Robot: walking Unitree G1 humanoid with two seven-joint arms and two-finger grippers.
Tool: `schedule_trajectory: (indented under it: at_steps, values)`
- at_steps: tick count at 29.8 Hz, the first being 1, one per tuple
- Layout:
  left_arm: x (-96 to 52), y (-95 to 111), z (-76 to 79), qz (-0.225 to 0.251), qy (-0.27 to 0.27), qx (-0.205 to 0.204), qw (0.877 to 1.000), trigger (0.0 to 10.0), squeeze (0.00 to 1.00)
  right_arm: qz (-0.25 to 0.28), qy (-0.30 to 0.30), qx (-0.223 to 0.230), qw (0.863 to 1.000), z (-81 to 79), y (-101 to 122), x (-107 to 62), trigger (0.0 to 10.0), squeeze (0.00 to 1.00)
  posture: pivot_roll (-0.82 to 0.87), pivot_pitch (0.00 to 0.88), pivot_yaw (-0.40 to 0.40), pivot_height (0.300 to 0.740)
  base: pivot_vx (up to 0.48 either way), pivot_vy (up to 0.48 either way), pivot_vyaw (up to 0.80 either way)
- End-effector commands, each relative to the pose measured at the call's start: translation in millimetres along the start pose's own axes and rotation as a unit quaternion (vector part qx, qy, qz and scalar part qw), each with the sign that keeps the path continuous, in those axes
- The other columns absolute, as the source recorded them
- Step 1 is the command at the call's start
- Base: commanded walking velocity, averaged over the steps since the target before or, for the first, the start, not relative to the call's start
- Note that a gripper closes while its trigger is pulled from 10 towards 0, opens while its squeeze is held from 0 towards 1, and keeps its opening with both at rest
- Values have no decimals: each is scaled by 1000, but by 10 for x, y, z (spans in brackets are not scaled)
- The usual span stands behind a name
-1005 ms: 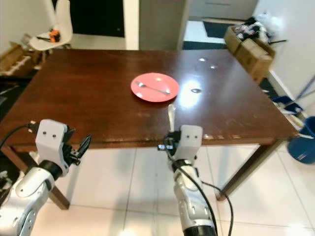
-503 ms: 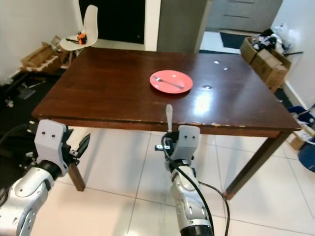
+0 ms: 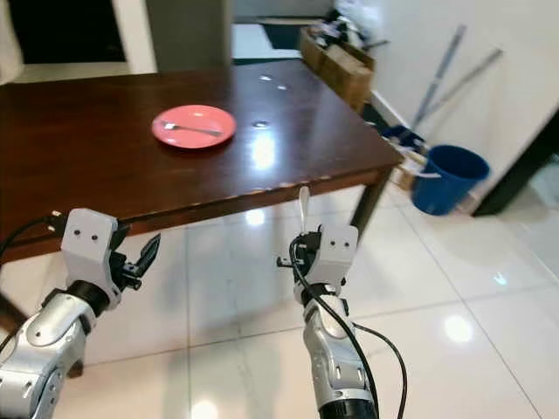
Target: Setting the table
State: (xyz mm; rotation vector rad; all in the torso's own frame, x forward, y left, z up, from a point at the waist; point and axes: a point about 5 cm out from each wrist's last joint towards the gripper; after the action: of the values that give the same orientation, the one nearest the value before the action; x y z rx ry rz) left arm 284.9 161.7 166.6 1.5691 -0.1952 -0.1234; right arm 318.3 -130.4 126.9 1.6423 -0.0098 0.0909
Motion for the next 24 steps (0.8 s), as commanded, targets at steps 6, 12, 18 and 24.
schedule_trajectory:
  at_steps: [6, 12, 18, 24]
  values:
    - [-110, -432, -202, -76, 41, 20, 996, 10000, 0, -49, 55, -58, 996, -28, -284, -74, 10000, 0, 40, 35, 49, 740, 0, 0, -781]
    - [-498, -1068, -519, -193, 100, 40, 975, 10000, 0, -172, 100, -120, 973, 181, -920, -360, 10000, 0, 48, 38, 41, 740, 0, 0, -777]
    - [-900, -1555, -655, -291, 130, 52, 946, 10000, 0, -267, 104, -130, 949, 299, -1326, -644, 10000, 0, 57, 35, 31, 740, 0, 0, -775]
    - [-1092, -1827, -671, -344, 149, 32, 926, 10000, 0, -303, 121, -137, 935, 277, -1485, -790, 10000, 0, 64, 33, 23, 740, 0, 0, -775]
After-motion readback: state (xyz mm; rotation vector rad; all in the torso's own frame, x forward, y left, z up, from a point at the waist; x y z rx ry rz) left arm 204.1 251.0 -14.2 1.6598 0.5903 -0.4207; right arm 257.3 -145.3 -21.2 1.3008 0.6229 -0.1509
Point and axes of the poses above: a point about 5 cm out from each wrist's last joint towards the gripper, its own x axis pointing out of the wrist towards the gripper, its own y axis along the axis of the wrist's last joint, z = x × y, and after that the axes turned 7 degrees about -x, right-handed
